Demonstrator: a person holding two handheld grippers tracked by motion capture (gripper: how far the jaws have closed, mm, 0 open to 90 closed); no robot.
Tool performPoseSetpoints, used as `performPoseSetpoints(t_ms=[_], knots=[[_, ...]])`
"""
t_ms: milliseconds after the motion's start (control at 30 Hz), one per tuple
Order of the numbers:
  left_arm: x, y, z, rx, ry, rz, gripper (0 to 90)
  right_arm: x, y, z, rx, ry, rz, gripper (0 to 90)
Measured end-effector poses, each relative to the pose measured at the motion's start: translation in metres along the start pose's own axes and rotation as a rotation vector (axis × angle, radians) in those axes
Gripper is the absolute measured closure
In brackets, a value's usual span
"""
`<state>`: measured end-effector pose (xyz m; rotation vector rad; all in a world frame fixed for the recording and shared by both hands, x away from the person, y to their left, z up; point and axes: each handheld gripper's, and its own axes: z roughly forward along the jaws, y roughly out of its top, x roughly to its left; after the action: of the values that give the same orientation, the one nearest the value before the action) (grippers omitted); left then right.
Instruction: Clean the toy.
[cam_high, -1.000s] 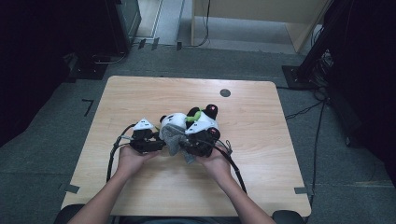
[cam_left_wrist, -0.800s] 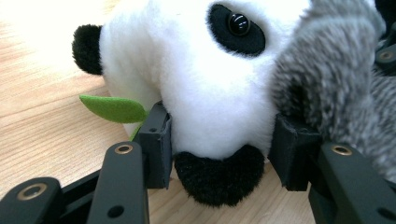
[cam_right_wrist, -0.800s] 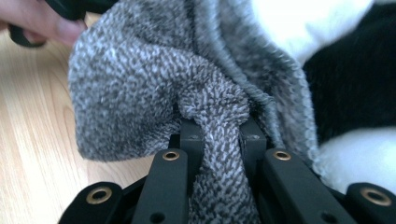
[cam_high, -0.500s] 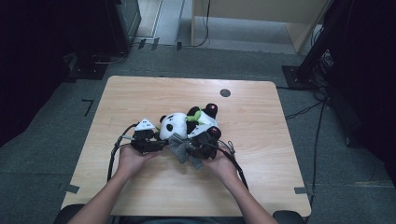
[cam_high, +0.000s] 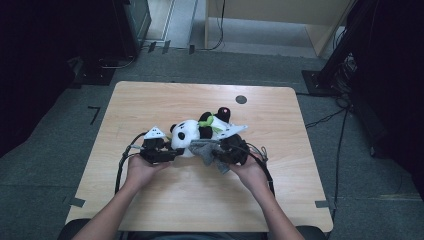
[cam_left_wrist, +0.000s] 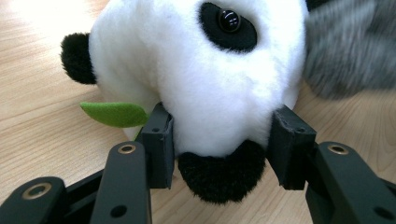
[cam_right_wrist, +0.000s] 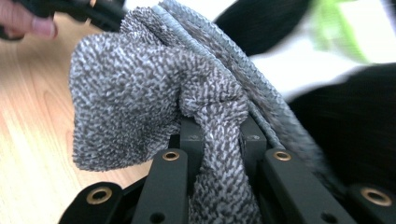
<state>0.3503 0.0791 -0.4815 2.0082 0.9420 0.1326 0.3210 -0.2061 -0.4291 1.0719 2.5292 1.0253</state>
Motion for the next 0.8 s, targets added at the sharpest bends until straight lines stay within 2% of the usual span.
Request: performPoseSetpoints(t_ms=[200, 467, 800], knots=[[-0.001, 0.000, 0.001, -0.002, -0.006, -0.005, 50.0, -0.018, -0.002, -0.020, -0.050, -0.027, 0.046, 78.4], [-0.001, 0.000, 0.001, -0.006, -0.007, -0.008, 50.2, -0.031, -0.003, -0.039, -0.109, -0.044, 0.078, 78.4], [-0.001, 0.000, 0.001, -0.005, -0.005, -0.004, 50.3, -0.052, -0.010, -0.066, -0.182, -0.100, 0.150, 77.9]])
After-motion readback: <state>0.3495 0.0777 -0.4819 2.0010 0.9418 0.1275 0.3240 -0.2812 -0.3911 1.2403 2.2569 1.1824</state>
